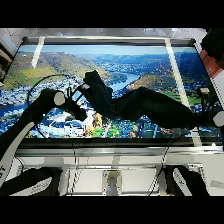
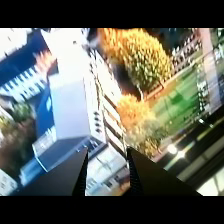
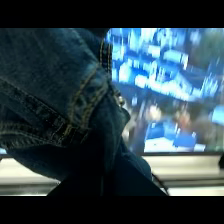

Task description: Fold the clothes and pants, and hang the long-sleeved shirts on hangers.

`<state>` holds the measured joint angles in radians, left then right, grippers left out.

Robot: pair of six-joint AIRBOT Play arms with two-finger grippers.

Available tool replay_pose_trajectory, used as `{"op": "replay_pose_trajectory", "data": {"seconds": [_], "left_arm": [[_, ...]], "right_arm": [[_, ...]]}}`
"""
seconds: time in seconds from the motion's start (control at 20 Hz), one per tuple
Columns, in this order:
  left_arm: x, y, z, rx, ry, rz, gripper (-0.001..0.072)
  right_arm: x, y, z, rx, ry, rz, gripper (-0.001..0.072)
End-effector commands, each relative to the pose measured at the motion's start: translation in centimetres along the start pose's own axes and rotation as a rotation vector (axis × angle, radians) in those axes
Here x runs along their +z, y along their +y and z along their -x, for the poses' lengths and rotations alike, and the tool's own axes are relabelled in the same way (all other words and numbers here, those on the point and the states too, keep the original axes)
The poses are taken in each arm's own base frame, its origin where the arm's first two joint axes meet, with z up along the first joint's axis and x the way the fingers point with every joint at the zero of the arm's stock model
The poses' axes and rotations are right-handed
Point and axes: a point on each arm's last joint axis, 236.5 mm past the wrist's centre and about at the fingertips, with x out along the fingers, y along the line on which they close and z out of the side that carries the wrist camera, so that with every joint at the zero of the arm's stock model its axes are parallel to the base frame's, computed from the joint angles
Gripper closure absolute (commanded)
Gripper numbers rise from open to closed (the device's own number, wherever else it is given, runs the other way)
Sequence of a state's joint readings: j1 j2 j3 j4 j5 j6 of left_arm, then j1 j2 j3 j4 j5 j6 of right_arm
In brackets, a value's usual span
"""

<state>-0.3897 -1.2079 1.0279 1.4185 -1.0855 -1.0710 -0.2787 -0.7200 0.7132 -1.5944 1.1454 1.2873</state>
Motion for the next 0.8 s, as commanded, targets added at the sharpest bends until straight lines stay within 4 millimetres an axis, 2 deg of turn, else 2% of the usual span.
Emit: {"op": "replay_pose_trajectory", "data": {"seconds": [0.0, 0.1, 0.2, 0.25, 0.35, 0.45, 0.65, 0.75], "left_arm": [[6.4, 0.8, 2.9, 0.115, -0.182, -0.404, 0.0408], [9.6, 0.6, 3.3, 0.176, -0.253, -0.569, 0.0407], [11.3, 0.1, 1.6, 0.168, -0.249, -0.644, 0.0407], [11.6, -0.6, 0.1, 0.14, -0.22, -0.684, 0.0407], [11.6, -2.3, -3.3, 0.066, -0.147, -0.772, 0.0407], [11.5, -3.6, -6.4, 0.024, -0.088, -0.85, 0.0325], [10.7, -4.3, -10.7, -0.013, -0.02, -0.883, 0.0333], [10.9, -4.1, -11.6, -0.004, -0.028, -0.875, 0.0384]], "right_arm": [[-2.2, 0.6, -1.0, 0.021, 0.032, -0.033, 0.071], [-2.0, 1.3, -0.9, 0.049, 0.024, -0.047, 0.071], [-1.6, 1.9, -0.9, 0.076, 0.009, -0.061, 0.071], [-1.5, 2.2, -0.9, 0.089, 0.004, -0.068, 0.071], [-1.4, 2.5, -0.9, 0.099, 0.001, -0.073, 0.071], [-1.4, 2.5, -0.9, 0.1, 0.001, -0.074, 0.071], [-1.4, 2.5, -0.9, 0.103, 0.0, -0.075, 0.071], [-1.4, 2.6, -0.9, 0.103, 0.0, -0.075, 0.071]]}}
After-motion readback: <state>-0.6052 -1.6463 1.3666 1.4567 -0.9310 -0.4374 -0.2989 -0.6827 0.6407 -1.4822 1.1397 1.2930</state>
